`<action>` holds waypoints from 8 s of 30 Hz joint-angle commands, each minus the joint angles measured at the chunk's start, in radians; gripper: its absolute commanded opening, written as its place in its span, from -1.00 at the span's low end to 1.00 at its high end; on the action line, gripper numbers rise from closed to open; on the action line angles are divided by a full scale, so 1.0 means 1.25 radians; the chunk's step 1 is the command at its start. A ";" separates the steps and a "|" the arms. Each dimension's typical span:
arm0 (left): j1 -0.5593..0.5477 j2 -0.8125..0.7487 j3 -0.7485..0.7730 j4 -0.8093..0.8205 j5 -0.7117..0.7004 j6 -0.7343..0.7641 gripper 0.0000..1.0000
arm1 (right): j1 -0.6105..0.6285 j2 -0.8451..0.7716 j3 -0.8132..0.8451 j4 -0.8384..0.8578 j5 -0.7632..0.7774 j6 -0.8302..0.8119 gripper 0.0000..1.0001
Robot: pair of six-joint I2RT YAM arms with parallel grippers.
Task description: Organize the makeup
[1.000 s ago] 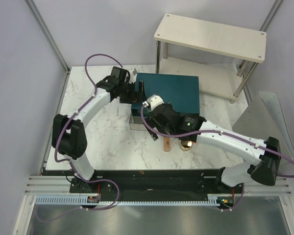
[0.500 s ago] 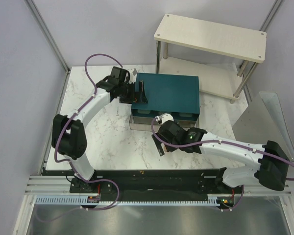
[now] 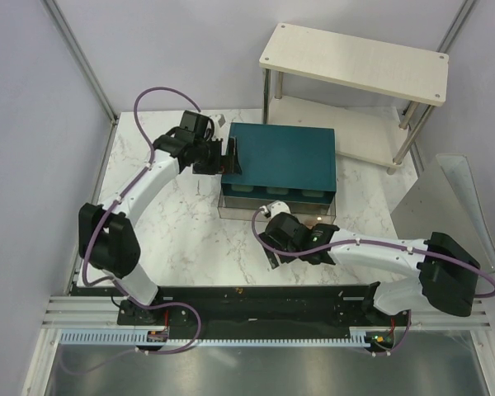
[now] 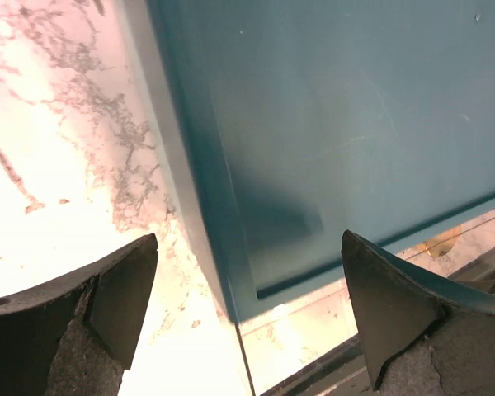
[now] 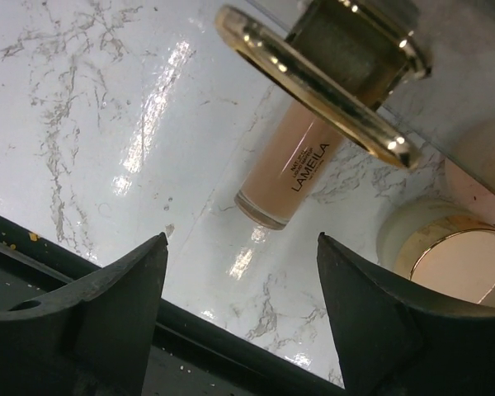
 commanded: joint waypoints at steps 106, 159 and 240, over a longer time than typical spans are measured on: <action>-0.829 0.215 -0.150 0.046 -0.790 -0.678 0.57 | -0.474 0.371 0.502 0.014 -0.193 -0.146 0.74; -0.745 0.345 -0.074 -0.209 -0.839 -0.823 0.71 | -0.475 0.375 0.454 0.045 -0.280 -0.130 0.76; -0.860 -0.278 -0.082 -0.216 -0.837 -0.197 -0.96 | -0.475 0.395 0.513 0.011 -0.295 -0.151 0.79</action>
